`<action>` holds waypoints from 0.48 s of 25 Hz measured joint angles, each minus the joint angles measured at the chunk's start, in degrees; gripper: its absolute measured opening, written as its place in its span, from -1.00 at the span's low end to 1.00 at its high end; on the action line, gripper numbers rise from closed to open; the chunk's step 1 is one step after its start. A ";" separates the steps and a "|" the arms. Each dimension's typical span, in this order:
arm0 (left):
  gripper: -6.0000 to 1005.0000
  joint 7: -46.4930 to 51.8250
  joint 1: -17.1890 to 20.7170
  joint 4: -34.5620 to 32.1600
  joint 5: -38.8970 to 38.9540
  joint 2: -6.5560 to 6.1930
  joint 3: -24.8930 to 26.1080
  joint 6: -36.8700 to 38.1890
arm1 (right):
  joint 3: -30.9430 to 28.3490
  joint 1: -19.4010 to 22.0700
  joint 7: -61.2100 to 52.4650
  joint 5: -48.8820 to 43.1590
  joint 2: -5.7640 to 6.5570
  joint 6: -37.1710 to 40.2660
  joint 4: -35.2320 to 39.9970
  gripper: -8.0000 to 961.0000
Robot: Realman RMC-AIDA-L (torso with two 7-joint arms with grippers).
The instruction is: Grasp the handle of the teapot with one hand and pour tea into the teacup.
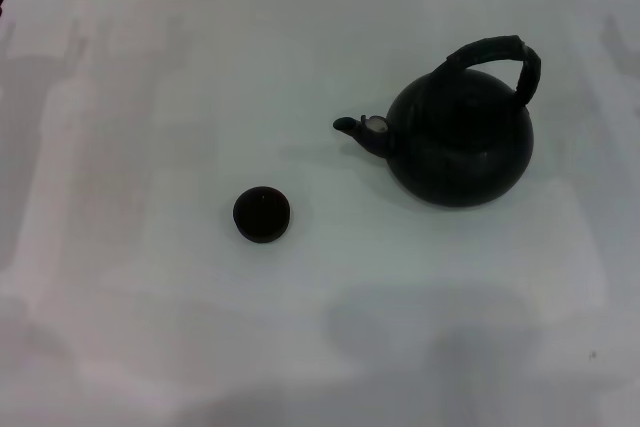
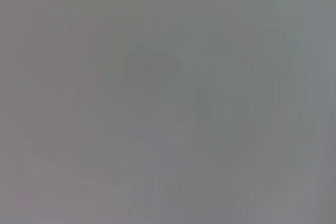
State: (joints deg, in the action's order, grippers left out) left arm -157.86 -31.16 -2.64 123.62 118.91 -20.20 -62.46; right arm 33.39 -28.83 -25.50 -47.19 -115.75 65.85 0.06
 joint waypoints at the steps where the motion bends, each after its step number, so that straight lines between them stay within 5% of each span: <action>1: 0.77 0.00 0.00 0.00 0.00 0.00 -0.01 0.03 | 0.00 -0.08 0.00 0.00 0.00 -0.12 0.02 0.82; 12: 0.77 0.03 0.17 0.51 0.04 0.17 -0.02 1.55 | 0.00 -0.08 -0.18 0.00 0.00 -0.52 -0.12 0.82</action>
State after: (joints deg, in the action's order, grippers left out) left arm -157.83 -30.98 -2.14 123.67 119.08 -20.22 -60.91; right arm 33.39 -28.91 -25.68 -47.19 -115.75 65.33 -0.05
